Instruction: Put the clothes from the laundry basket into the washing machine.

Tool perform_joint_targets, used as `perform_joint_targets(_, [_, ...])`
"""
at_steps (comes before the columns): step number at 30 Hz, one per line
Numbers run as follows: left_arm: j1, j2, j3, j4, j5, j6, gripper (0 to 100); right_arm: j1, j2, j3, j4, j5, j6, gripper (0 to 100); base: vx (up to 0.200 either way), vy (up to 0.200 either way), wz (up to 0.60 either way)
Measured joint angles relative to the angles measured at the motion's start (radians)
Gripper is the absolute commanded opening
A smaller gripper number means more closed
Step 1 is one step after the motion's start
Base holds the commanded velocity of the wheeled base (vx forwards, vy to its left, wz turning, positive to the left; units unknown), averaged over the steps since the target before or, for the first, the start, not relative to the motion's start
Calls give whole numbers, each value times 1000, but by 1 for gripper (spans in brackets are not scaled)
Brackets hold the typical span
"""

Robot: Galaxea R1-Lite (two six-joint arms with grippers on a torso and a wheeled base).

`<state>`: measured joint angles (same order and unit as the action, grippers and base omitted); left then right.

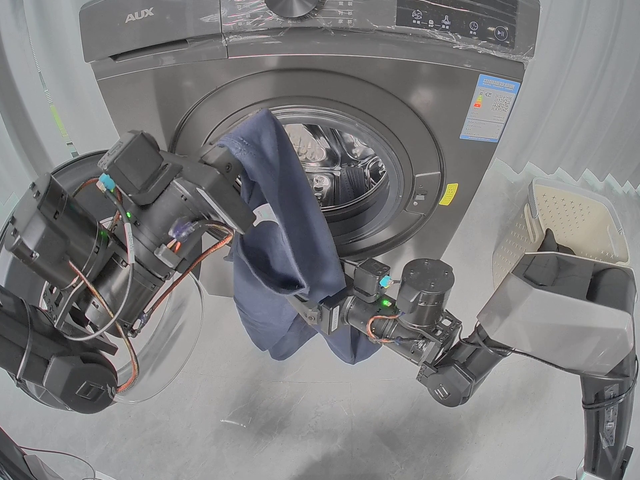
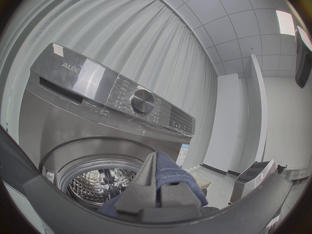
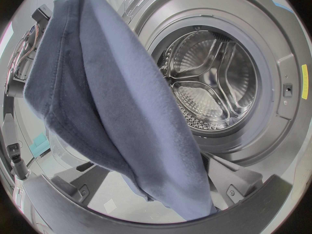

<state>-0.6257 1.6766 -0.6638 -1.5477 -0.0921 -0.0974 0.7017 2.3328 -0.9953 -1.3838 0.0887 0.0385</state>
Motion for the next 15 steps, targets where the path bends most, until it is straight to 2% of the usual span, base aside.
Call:
perform_joint_targets(13, [3, -4, -14, 0, 1, -4, 0, 24, 79, -106, -8, 1, 6, 100, 0, 0, 0])
perform_joint_targets(14, [3, -5, -15, 0, 1, -5, 0, 25, 84, -110, -9, -1, 7, 0, 0, 0, 0])
perform_joint_targets(15, [4, -6, -16, 0, 1, -5, 0, 25, 87, -111, -10, -1, 8, 0, 0, 0, 0])
